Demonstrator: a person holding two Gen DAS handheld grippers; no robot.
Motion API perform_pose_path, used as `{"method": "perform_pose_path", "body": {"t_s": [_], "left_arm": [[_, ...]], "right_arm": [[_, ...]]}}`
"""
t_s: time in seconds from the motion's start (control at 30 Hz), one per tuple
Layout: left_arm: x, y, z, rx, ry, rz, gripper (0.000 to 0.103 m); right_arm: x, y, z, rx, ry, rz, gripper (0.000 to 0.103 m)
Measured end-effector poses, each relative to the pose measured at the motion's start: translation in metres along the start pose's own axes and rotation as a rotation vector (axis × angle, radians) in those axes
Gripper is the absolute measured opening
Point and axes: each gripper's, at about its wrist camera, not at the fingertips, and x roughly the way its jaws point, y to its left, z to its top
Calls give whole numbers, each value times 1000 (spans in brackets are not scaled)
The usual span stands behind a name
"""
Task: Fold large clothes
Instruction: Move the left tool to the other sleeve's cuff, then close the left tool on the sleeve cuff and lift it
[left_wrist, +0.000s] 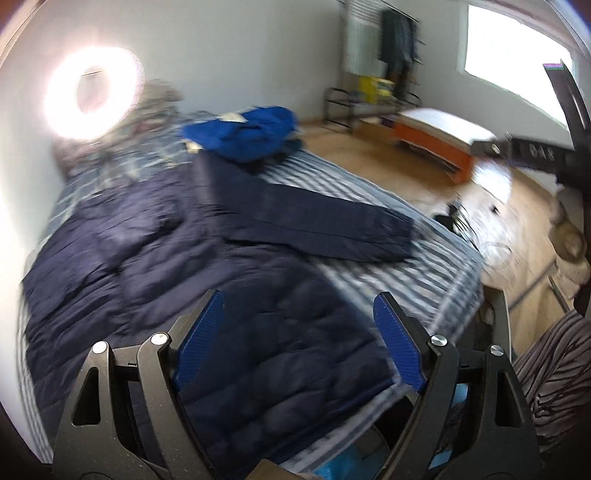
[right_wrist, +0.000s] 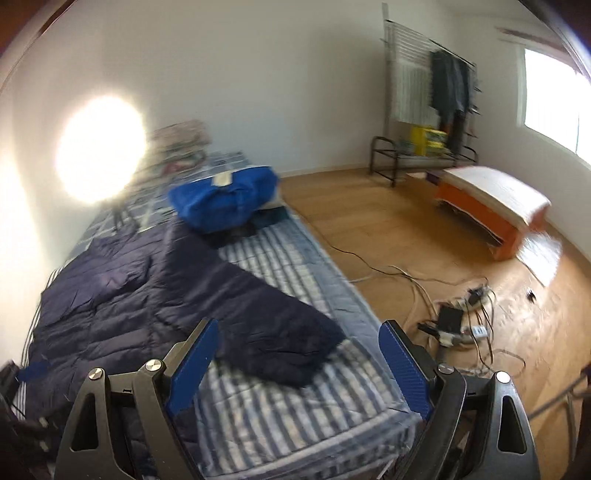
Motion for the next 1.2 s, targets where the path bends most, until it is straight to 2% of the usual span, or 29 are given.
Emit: {"method": "perform_pose_path", "body": {"t_s": [0.13,0.27,0.4,0.57,0.7,0.93,0.97,1.03,1.2], "left_arm": [[34,-41,18,59,34,-86,85],[77,-68,36,61,67,-134,85],[120,-85,44,59,119,-174,85],[156,-114,44,163,152,-181,85],[185,-132,47,162,201,-221,85],[227,-154,59,159,255,-189,85],[233,-157,60,172,264,-175,78],[244,-160,59,186,288,-147,71],[267,-158,51,190,343,-115,71]], "right_arm": [[8,-26,-2,28,28,-61,91],[13,-50,-6,67,53,-94,91],[16,-68,-8,108,63,-111,91],[20,-77,-8,116,67,-114,91],[17,-84,-6,132,51,-130,91],[19,-97,-6,168,50,-150,91],[19,-98,-6,174,49,-149,91],[18,-101,-5,184,44,-146,91],[15,-99,-3,179,29,-161,91]]}}
